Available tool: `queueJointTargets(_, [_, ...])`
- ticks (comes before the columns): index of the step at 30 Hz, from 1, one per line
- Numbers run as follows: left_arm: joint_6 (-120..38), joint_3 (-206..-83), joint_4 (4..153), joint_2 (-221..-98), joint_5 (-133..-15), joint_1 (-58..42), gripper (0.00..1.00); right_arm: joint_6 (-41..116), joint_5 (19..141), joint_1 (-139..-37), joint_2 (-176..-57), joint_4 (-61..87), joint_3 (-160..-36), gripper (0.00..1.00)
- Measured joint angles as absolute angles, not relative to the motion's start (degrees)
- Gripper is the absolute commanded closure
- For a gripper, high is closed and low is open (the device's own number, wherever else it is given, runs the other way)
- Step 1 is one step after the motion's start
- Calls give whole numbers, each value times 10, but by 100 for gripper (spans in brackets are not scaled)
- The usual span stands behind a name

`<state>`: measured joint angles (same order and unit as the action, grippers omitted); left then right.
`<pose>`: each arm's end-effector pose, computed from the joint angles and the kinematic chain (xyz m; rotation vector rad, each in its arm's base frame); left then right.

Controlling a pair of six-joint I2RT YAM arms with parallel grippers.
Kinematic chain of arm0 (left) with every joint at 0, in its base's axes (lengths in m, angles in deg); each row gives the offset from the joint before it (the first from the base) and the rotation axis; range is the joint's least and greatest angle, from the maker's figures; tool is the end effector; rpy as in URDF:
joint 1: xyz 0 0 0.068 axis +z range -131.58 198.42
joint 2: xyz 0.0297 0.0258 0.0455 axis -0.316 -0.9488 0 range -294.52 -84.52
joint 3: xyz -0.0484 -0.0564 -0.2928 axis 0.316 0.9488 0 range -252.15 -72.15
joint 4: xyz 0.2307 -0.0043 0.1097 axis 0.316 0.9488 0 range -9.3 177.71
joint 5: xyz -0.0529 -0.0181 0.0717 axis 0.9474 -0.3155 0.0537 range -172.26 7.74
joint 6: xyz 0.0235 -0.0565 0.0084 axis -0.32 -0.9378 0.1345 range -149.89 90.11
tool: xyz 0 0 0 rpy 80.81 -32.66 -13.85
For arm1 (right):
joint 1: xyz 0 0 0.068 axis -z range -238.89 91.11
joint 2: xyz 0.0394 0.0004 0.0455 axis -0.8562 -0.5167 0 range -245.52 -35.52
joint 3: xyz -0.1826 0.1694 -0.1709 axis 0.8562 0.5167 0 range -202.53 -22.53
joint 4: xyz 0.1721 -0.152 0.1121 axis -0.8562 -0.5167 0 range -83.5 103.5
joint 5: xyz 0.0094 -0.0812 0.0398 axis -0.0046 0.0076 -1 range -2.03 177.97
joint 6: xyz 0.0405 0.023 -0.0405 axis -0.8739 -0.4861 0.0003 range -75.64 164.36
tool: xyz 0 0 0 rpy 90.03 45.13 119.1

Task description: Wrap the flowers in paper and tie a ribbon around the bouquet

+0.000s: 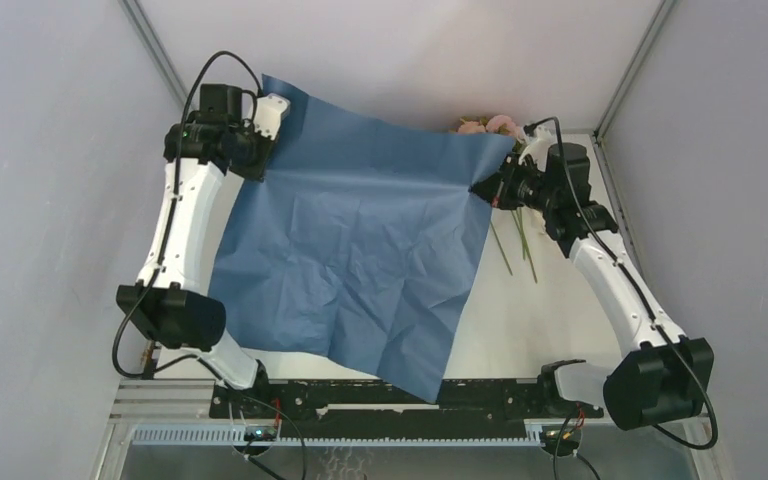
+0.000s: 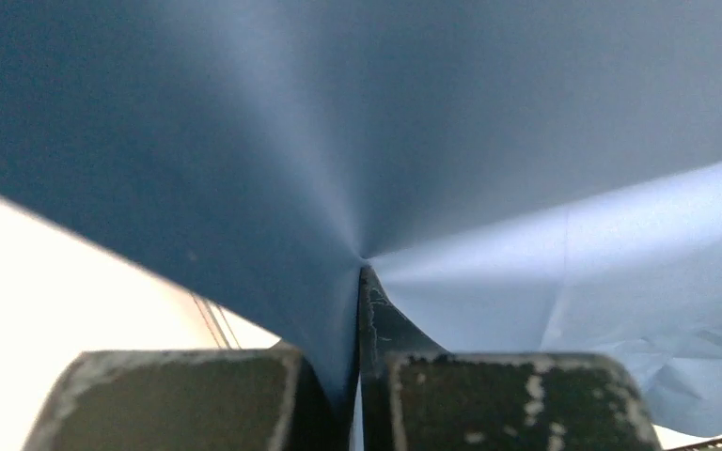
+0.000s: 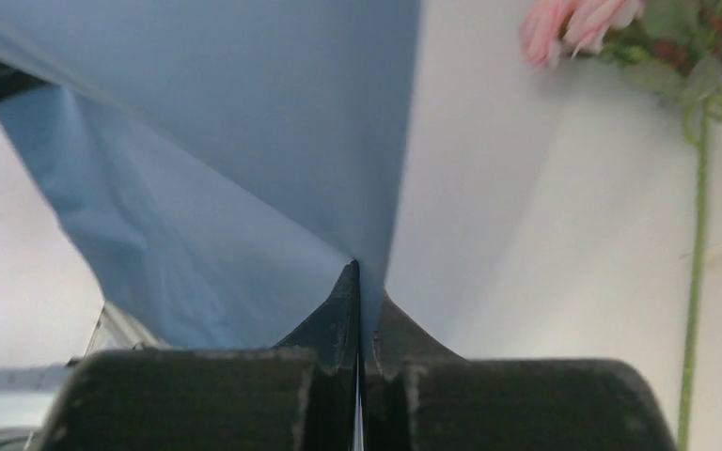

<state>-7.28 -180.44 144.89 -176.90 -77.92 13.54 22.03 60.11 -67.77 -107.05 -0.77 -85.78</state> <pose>0.3240 -0.0313 0.4406 0.6066 2.3331 0.0513 0.2713 0.0645 0.3733 -0.0938 2.0073 0.8296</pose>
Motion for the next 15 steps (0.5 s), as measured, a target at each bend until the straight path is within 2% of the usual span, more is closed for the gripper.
queueJointTargets(5, [-58,-1835,1449,-1817,-804,124,100,236,557,-671,-1043,-70,-856,100])
queueJointTargets(12, [-52,-1897,1415,-1917,-828,110,100,221,553,-674,-1082,-39,-830,100])
queueJointTargets(13, [-52,-1909,1405,-1937,-835,107,100,214,561,-673,-1103,-28,-828,97])
queueJointTargets(15, [-49,-1937,1384,-1981,-849,102,100,203,576,-673,-1139,-11,-825,72])
